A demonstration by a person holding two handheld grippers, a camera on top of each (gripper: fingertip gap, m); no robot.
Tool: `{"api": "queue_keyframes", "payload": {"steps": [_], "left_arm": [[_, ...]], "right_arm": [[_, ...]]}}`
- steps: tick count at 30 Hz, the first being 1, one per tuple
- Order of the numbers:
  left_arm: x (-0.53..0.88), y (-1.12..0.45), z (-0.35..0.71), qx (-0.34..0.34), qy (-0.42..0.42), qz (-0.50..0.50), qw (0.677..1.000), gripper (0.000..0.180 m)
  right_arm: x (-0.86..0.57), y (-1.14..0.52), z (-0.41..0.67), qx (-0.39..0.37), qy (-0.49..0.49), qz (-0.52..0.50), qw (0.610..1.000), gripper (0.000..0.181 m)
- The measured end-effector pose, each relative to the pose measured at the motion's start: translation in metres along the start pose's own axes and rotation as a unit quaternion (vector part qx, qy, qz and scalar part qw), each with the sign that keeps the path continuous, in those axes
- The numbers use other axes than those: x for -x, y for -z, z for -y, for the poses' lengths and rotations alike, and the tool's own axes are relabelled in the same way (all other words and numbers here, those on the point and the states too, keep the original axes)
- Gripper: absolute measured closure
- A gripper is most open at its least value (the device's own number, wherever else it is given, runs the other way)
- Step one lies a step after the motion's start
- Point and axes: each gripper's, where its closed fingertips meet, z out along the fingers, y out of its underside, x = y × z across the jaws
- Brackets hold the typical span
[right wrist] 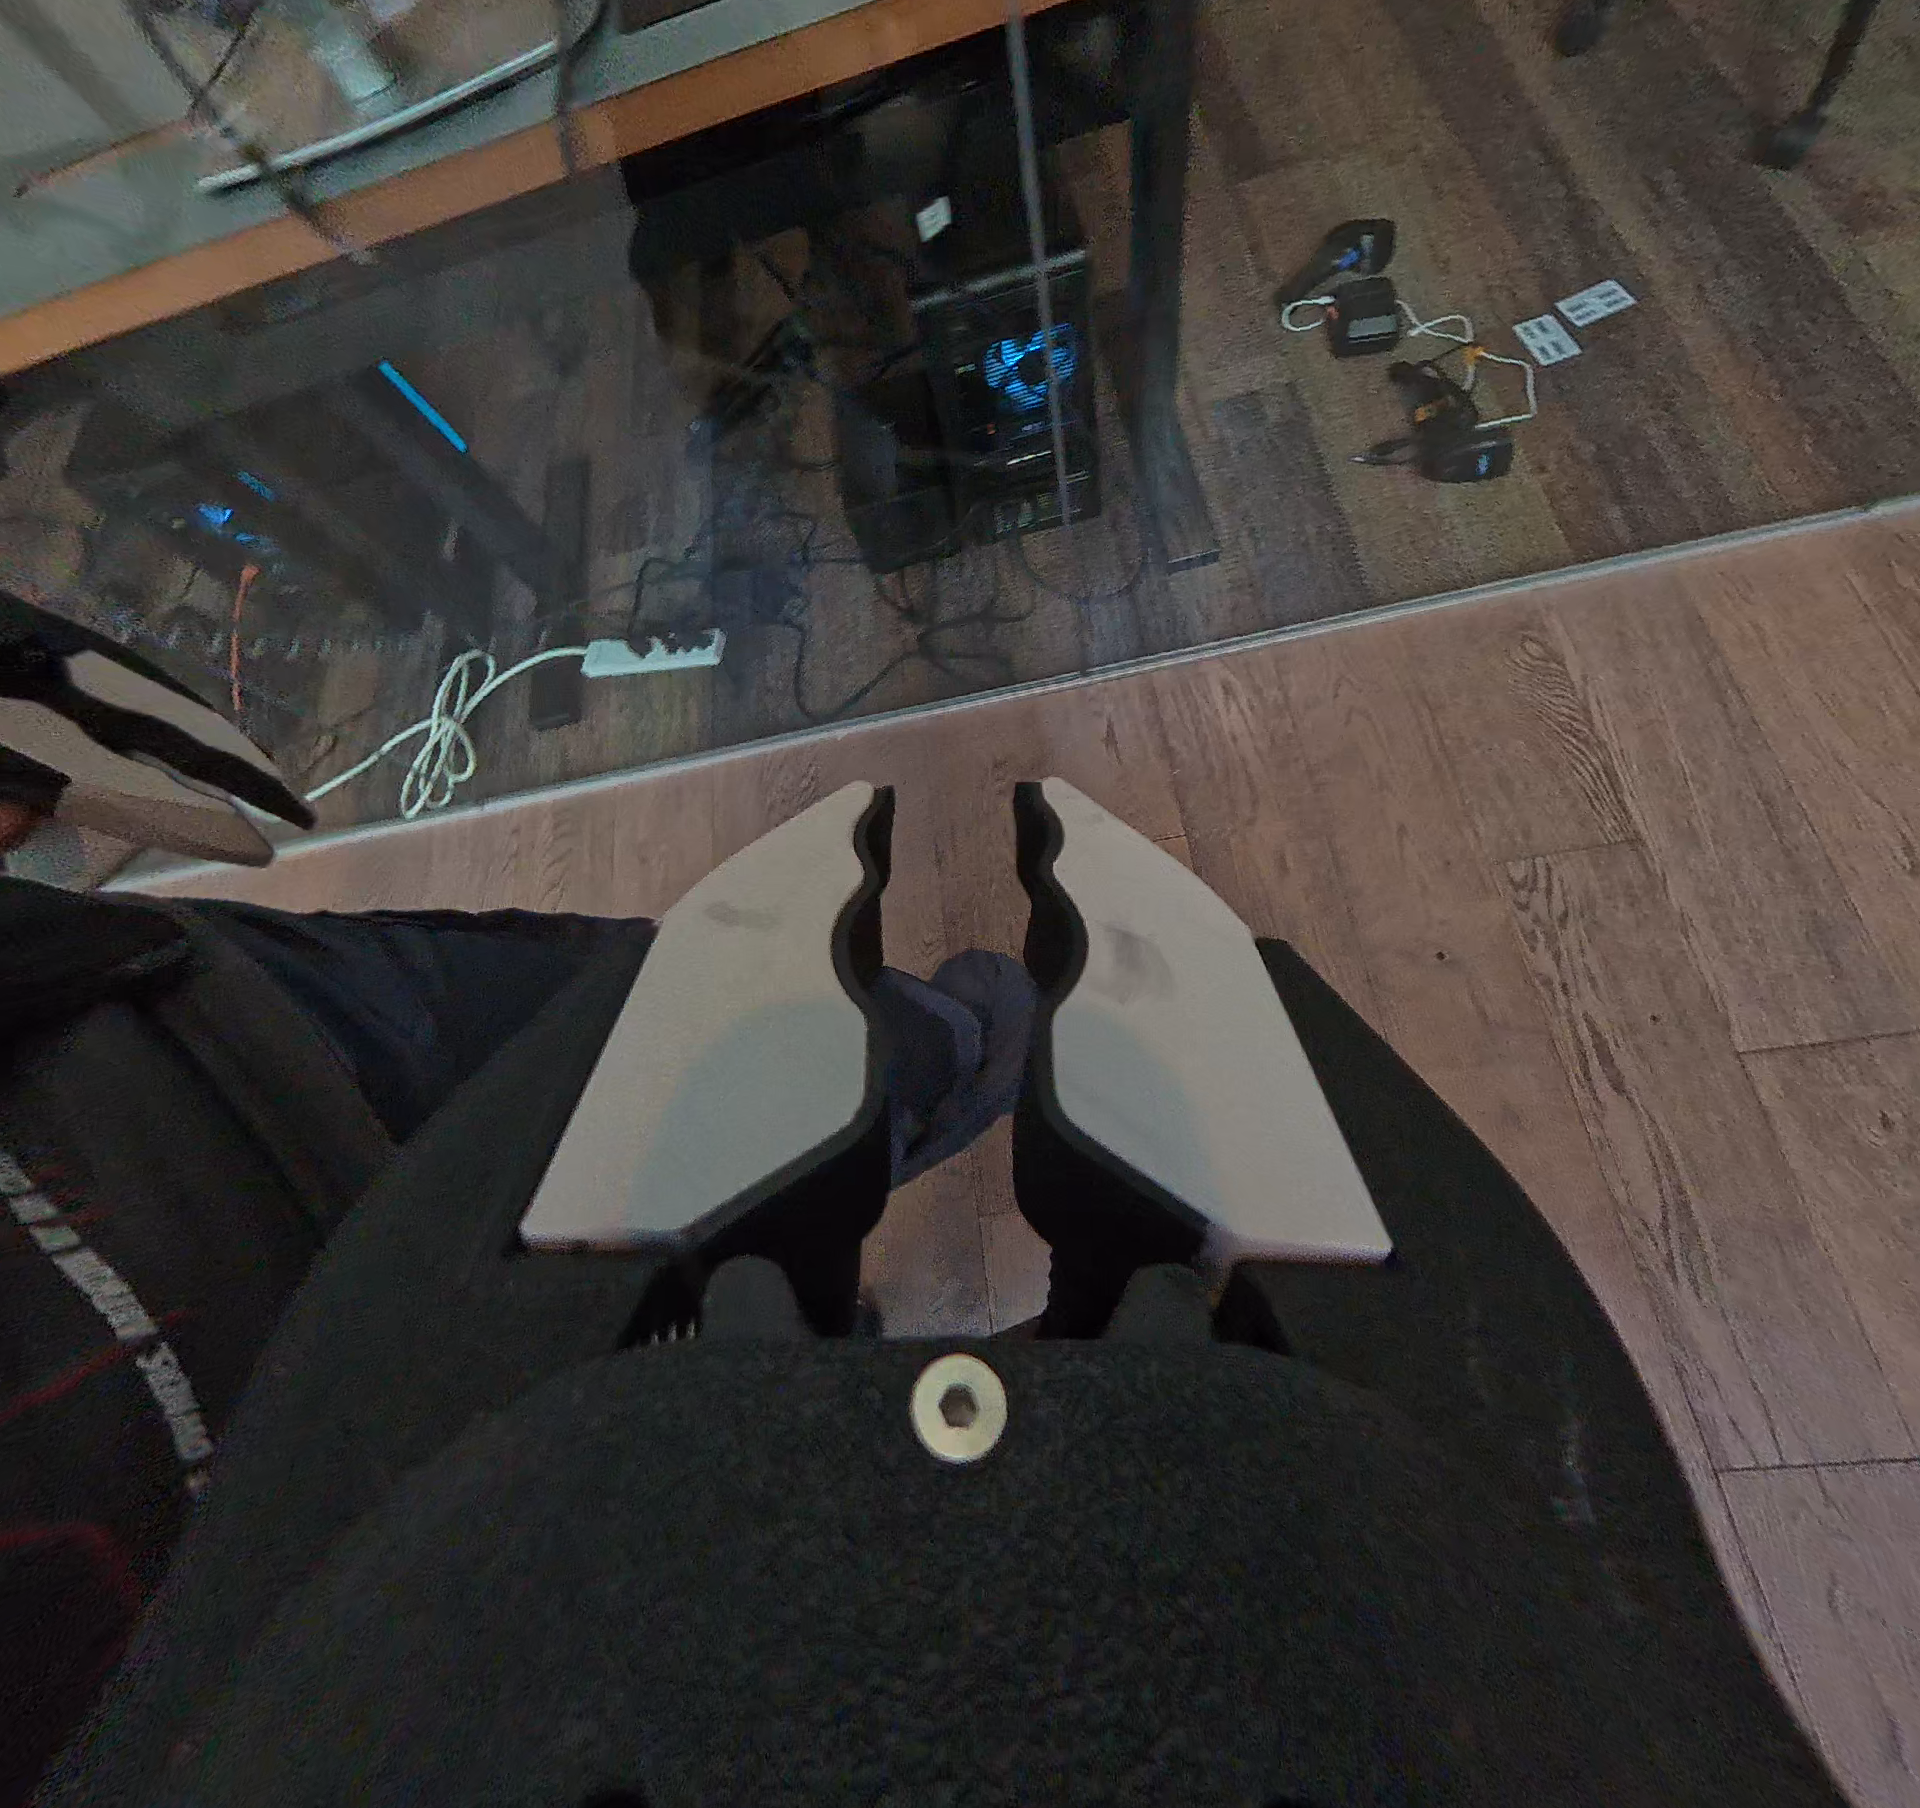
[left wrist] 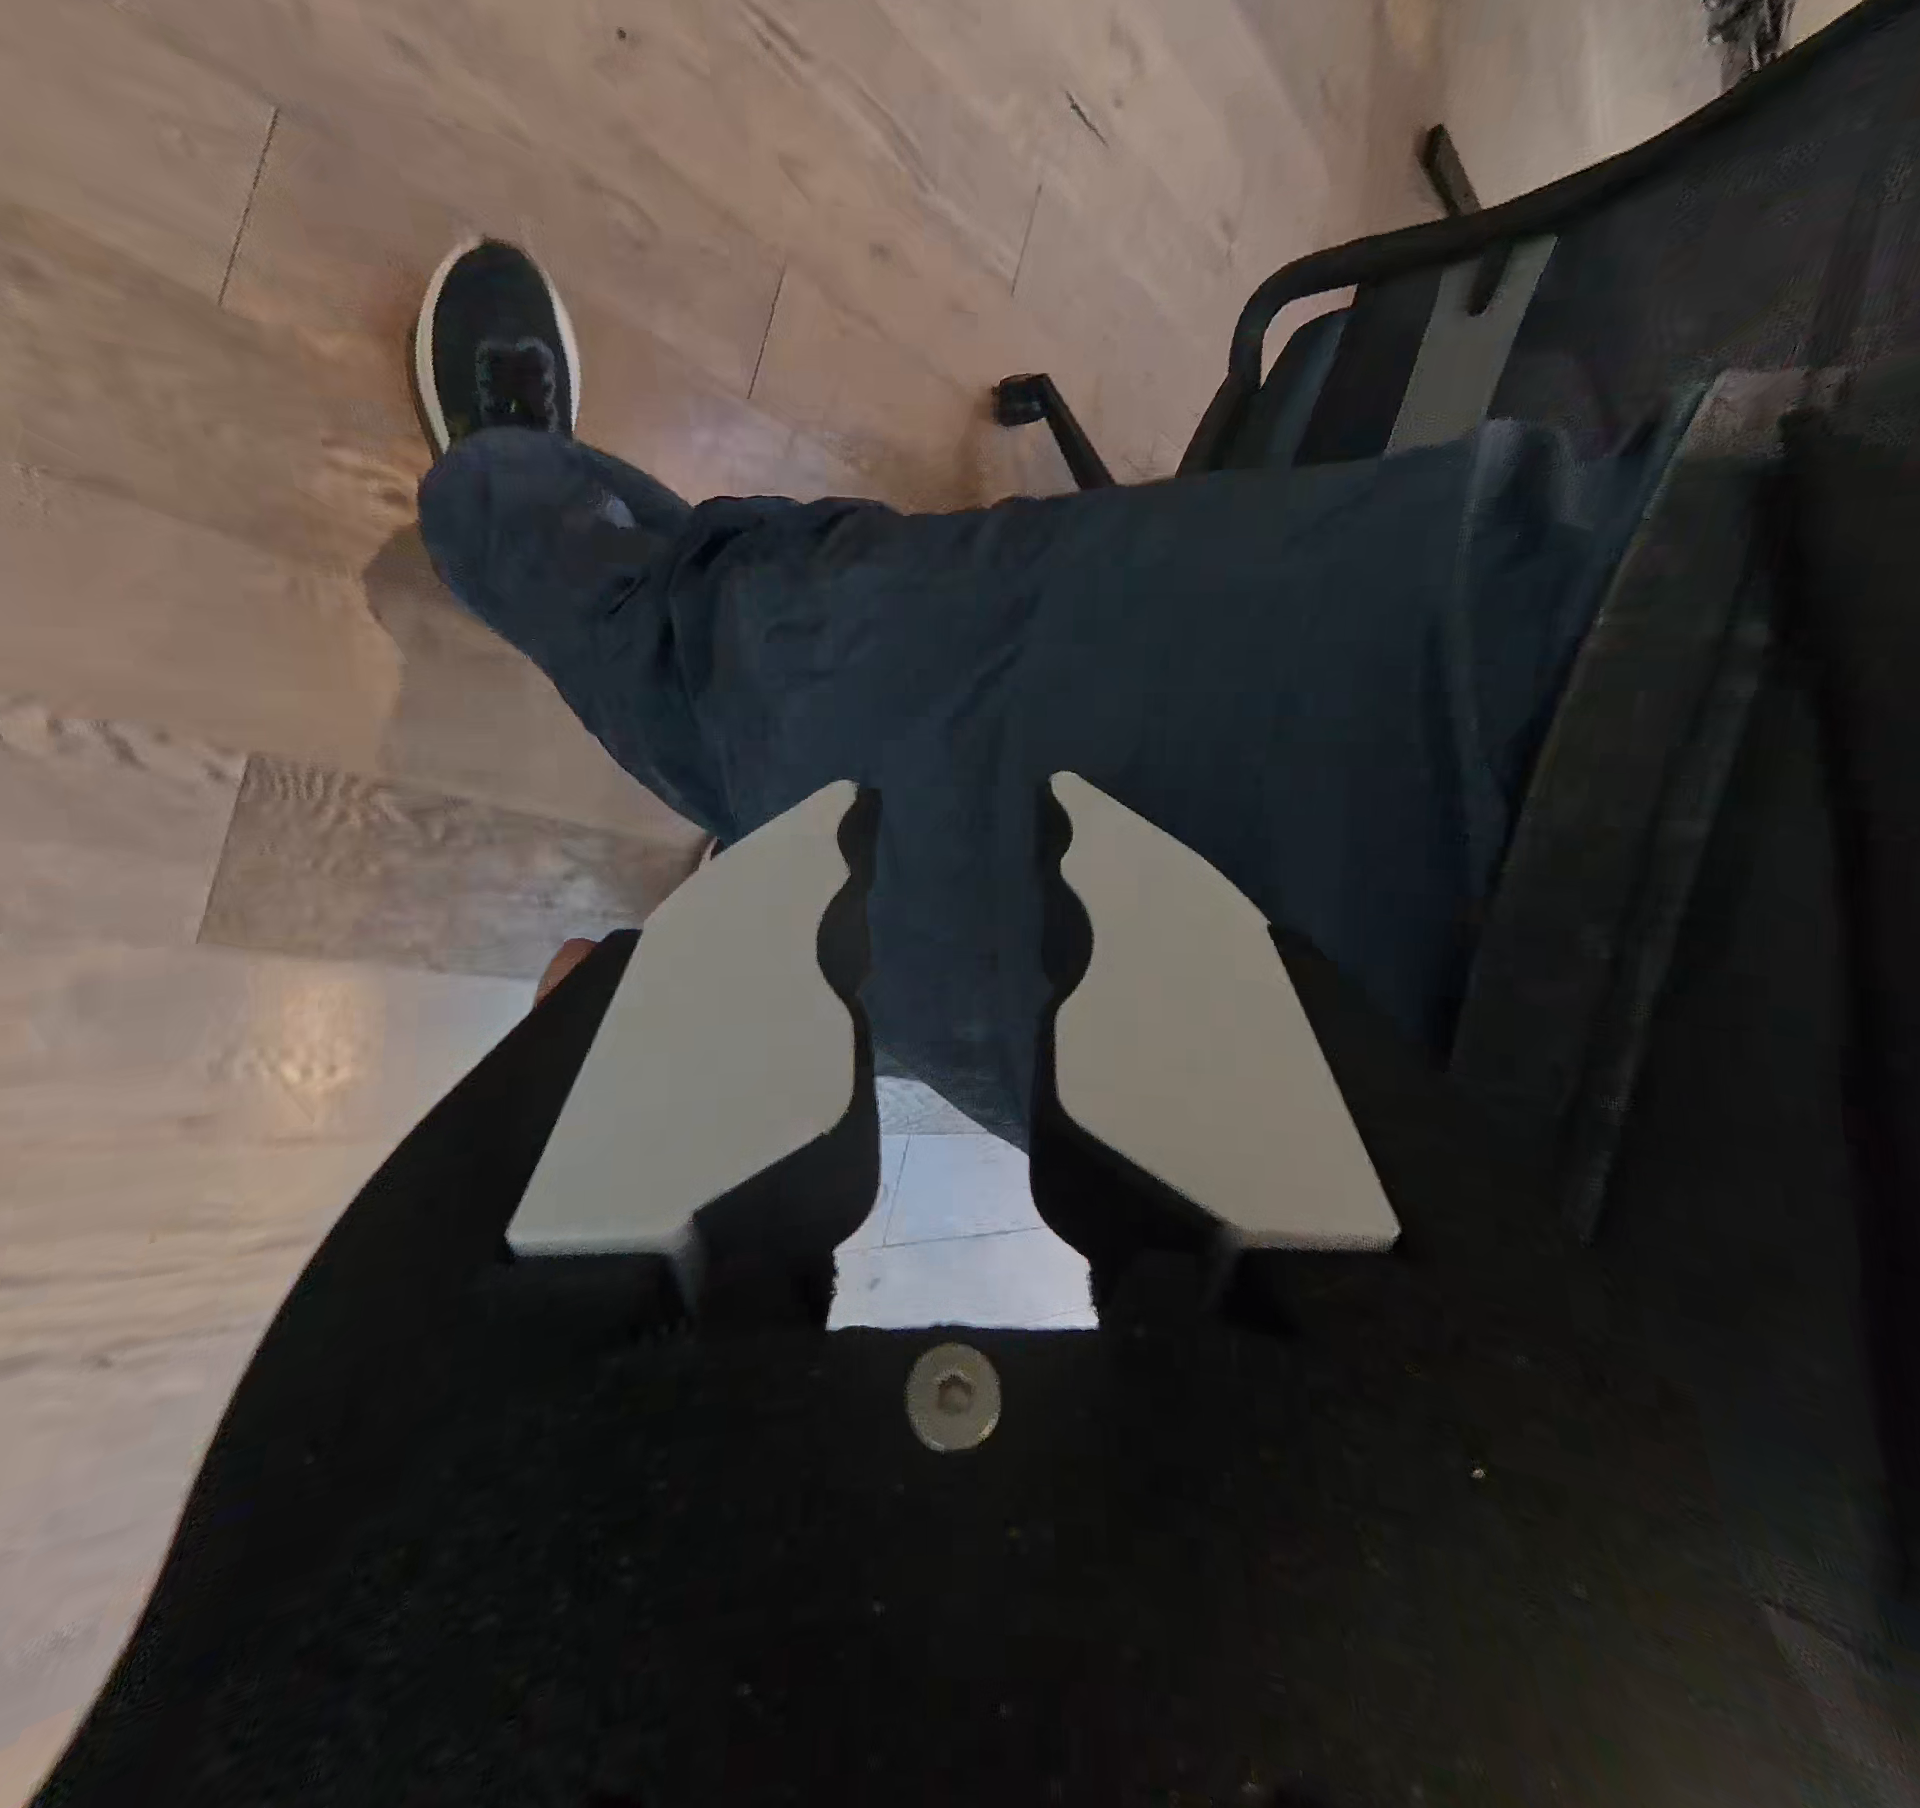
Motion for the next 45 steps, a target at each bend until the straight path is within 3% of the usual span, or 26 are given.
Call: {"api": "queue_keyframes", "payload": {"steps": [4, 8, 14, 19, 22, 26, 29, 33, 37, 45], "left_arm": [[-0.002, -0.081, 0.153, 0.059, -0.042, -0.045, 0.996, 0.149], [-0.040, -0.157, 0.313, 0.119, -0.144, -0.081, 0.979, 0.148], [-0.137, -0.279, 0.521, 0.137, -0.268, -0.114, 0.947, 0.147], [-0.213, -0.393, 0.604, 0.169, -0.303, -0.089, 0.934, 0.147], [-0.285, -0.453, 0.639, 0.155, -0.325, -0.063, 0.931, 0.145], [-0.392, -0.557, 0.690, 0.206, -0.422, -0.080, 0.879, 0.139], [-0.482, -0.645, 0.716, 0.251, -0.462, -0.123, 0.842, 0.141], [-0.591, -0.763, 0.701, 0.367, -0.550, -0.186, 0.726, 0.141], [-0.716, -0.874, 0.658, 0.418, -0.603, -0.266, 0.625, 0.141], [-0.924, -0.998, 0.564, 0.469, -0.621, -0.371, 0.507, 0.141]], "right_arm": [[-0.110, -0.013, 0.036, 0.008, -0.058, -0.036, 0.998, 0.152], [-0.230, 0.018, 0.083, -0.024, -0.080, -0.088, 0.993, 0.146], [-0.423, 0.089, 0.102, -0.088, -0.156, -0.177, 0.968, 0.133], [-0.575, 0.162, 0.084, -0.149, -0.257, -0.189, 0.936, 0.128], [-0.649, 0.216, 0.054, -0.163, -0.322, -0.194, 0.912, 0.126], [-0.729, 0.304, -0.011, -0.182, -0.389, -0.254, 0.867, 0.125], [-0.765, 0.371, -0.079, -0.200, -0.451, -0.308, 0.813, 0.125], [-0.779, 0.463, -0.180, -0.206, -0.519, -0.406, 0.724, 0.123], [-0.769, 0.557, -0.275, -0.200, -0.582, -0.509, 0.601, 0.123], [-0.712, 0.772, -0.411, -0.056, -0.628, -0.699, 0.339, 0.111]]}}
